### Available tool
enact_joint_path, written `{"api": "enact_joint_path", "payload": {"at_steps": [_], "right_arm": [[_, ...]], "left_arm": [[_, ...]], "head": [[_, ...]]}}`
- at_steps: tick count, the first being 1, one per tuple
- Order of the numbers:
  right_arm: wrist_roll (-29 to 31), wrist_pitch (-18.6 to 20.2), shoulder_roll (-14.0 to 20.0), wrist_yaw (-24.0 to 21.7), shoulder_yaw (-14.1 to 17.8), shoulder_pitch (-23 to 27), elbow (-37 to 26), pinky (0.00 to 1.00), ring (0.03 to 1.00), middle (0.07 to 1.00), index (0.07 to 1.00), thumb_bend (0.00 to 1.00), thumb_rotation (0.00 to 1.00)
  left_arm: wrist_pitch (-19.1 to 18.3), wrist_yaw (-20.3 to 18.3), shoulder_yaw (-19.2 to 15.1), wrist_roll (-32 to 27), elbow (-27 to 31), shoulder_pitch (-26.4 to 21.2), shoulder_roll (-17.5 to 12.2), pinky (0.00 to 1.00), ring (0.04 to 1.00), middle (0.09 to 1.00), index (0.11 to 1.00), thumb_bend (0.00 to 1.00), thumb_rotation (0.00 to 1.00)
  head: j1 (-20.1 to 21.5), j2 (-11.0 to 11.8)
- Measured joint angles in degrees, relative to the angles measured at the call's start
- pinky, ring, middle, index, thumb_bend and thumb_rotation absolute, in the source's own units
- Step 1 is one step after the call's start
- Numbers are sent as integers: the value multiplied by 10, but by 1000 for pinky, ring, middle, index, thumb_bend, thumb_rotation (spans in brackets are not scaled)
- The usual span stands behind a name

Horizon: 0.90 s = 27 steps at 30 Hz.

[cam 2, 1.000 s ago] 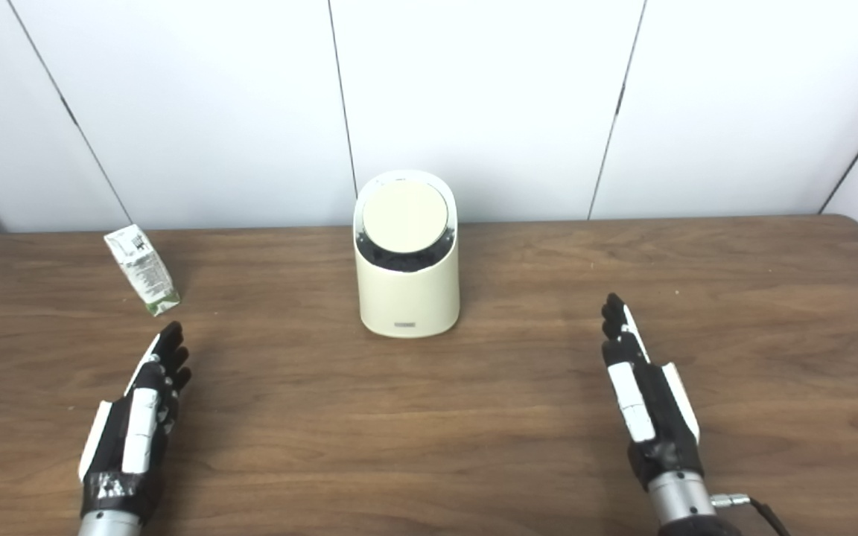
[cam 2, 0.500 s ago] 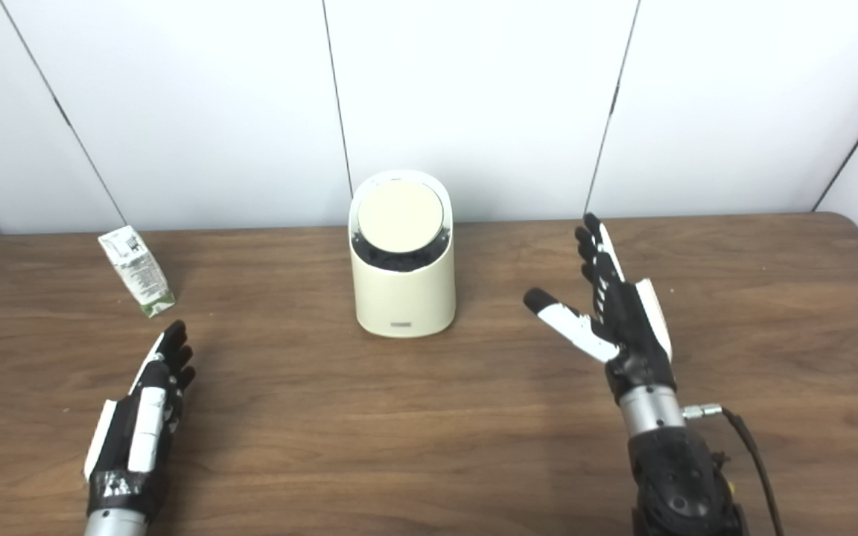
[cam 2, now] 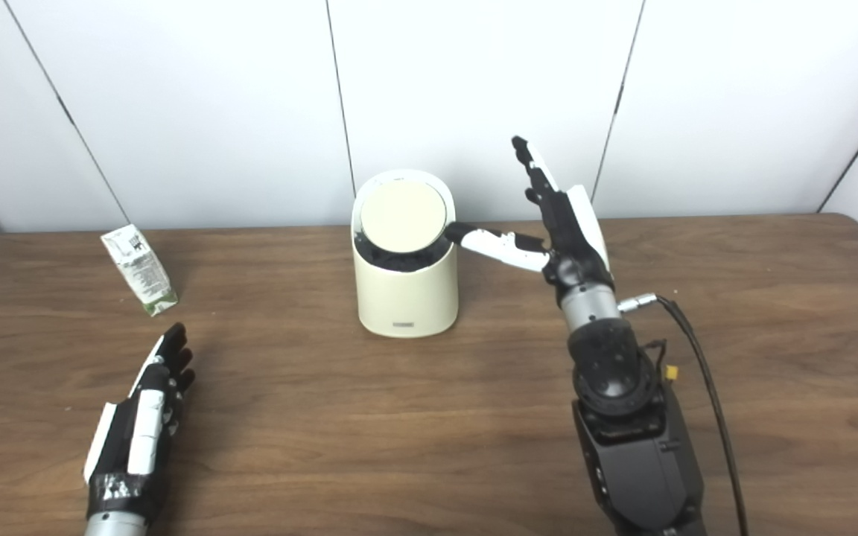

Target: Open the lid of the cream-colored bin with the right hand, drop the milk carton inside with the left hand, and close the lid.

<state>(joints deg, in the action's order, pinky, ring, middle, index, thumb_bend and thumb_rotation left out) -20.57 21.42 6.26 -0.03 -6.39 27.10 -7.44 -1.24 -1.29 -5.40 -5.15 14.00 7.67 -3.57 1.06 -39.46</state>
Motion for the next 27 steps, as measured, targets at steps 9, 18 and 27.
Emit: {"api": "enact_joint_path", "payload": {"at_steps": [9,18,27], "right_arm": [[-33,2,-25,24,-22,71,118,753,896,946,942,890,372],[-54,1,-23,36,-39,114,184,787,898,937,945,916,365],[-86,-14,-11,43,-60,130,209,794,901,923,941,932,310]], "left_arm": [[0,-2,-1,-5,0,1,-2,1000,1000,1000,1000,733,873],[0,-3,0,-17,0,1,-3,1000,1000,1000,1000,732,866],[0,-2,1,-17,0,2,-2,1000,1000,1000,1000,734,876]], "head": [[-1,0],[-4,2],[-6,11]]}}
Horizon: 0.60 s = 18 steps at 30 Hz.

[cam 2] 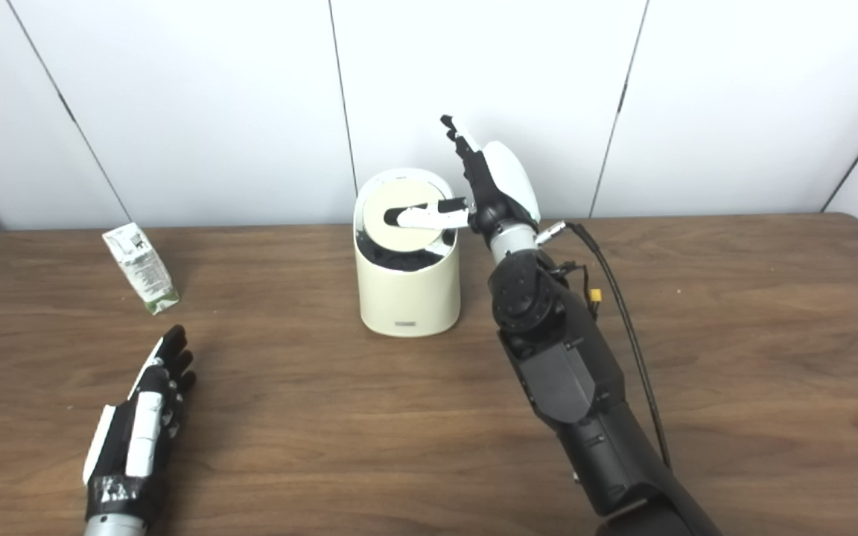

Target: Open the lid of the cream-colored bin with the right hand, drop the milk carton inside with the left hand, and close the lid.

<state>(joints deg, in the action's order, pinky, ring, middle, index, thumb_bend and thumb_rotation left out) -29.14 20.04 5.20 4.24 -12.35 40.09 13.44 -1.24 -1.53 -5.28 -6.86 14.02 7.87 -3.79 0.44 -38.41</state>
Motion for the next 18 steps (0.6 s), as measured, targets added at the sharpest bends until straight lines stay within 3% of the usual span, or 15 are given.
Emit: {"api": "enact_joint_path", "payload": {"at_steps": [12,18], "right_arm": [[-18,10,23,-26,-16,-4,-33,775,896,922,944,946,267],[-40,50,54,-94,-55,9,-54,853,950,951,993,938,249]], "left_arm": [[0,2,0,2,0,0,0,1000,1000,1000,1000,707,891],[0,1,1,1,0,0,0,1000,1000,1000,1000,718,889]], "head": [[7,4],[7,0]]}}
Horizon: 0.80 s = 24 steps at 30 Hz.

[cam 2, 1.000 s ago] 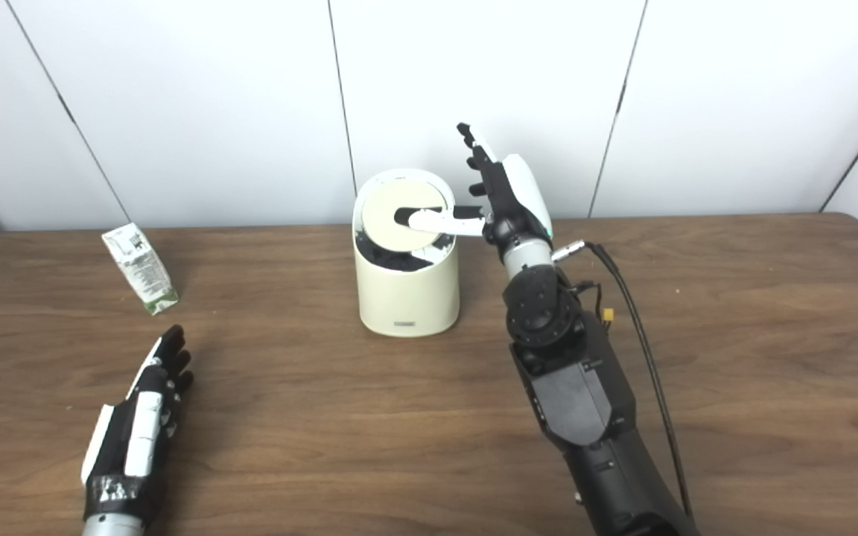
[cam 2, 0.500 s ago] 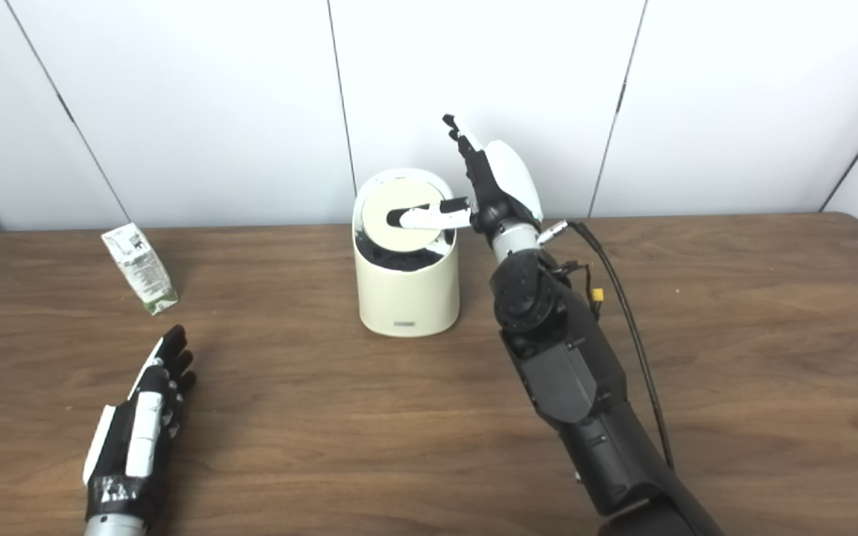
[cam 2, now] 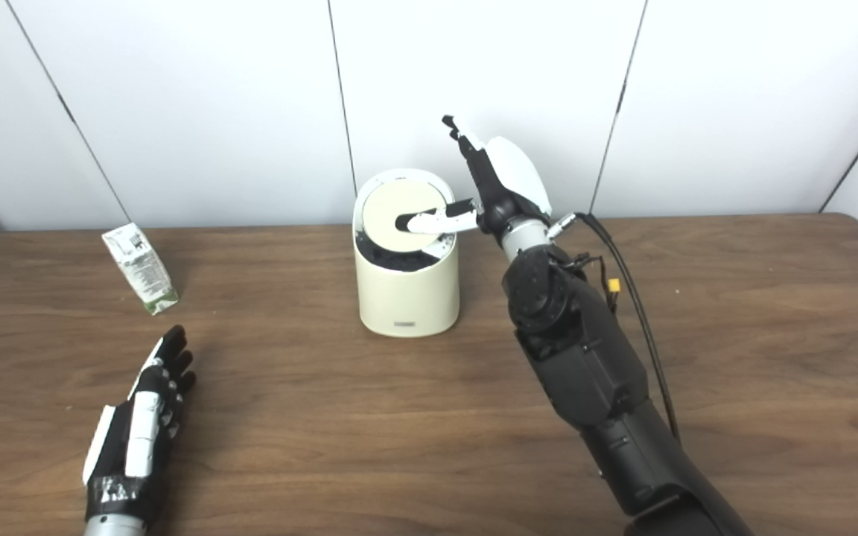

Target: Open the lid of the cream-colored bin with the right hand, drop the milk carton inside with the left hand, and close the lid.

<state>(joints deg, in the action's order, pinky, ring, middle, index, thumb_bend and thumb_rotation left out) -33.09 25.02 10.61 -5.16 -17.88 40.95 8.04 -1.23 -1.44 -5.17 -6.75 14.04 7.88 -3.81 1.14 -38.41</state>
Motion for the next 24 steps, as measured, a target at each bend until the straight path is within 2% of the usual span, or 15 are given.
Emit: {"api": "enact_joint_path", "payload": {"at_steps": [4,7,12,15,17,20,23,24], "right_arm": [[-23,10,16,-44,-23,23,-6,929,990,974,988,972,174],[-39,10,22,-54,-41,32,-10,953,996,982,990,972,148],[-60,-6,37,-65,-71,40,-14,997,1000,983,1000,981,157],[-60,-9,38,-67,-70,39,-14,980,995,977,995,967,174],[-49,-9,35,-65,-55,36,-14,898,961,950,981,939,268],[-7,5,9,-59,5,21,-6,746,885,933,973,868,365],[48,14,-15,-57,59,-6,1,715,861,920,957,767,456],[72,14,-25,-57,81,-17,-1,762,880,918,952,748,500]], "left_arm": [[0,1,2,1,2,0,1,1000,1000,1000,1000,722,879],[0,1,3,0,3,0,2,1000,1000,1000,1000,720,875],[0,1,6,2,3,0,4,1000,1000,1000,1000,724,874],[0,2,8,6,4,0,7,1000,1000,1000,1000,737,876],[0,4,8,10,9,0,9,1000,1000,1000,1000,735,882],[0,4,7,12,19,1,10,1000,1000,1000,1000,727,878],[0,4,6,11,19,1,12,1000,1000,1000,1000,736,859],[0,4,6,11,19,1,12,1000,1000,1000,1000,738,858]], "head": [[1,-1],[1,-3],[-1,-2],[-2,-1],[-3,-1],[-3,-1],[-1,2],[-1,2]]}}
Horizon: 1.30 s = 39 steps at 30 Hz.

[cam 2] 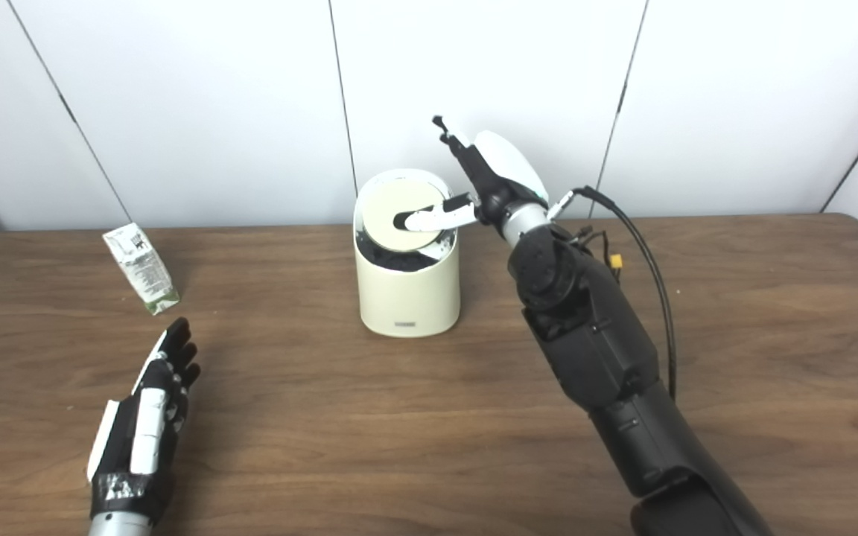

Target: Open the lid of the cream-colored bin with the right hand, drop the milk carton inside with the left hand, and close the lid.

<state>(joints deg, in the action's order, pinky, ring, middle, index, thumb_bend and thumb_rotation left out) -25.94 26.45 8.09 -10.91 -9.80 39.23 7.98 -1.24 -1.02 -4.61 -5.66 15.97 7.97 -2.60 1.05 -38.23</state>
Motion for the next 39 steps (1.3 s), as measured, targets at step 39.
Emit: {"api": "enact_joint_path", "payload": {"at_steps": [39], "right_arm": [[381,7,-7,35,179,-335,-300,999,1000,979,901,614,799]], "left_arm": [[2,-6,-7,-12,-2,-2,-13,1000,1000,1000,1000,730,866]], "head": [[11,-3]]}}
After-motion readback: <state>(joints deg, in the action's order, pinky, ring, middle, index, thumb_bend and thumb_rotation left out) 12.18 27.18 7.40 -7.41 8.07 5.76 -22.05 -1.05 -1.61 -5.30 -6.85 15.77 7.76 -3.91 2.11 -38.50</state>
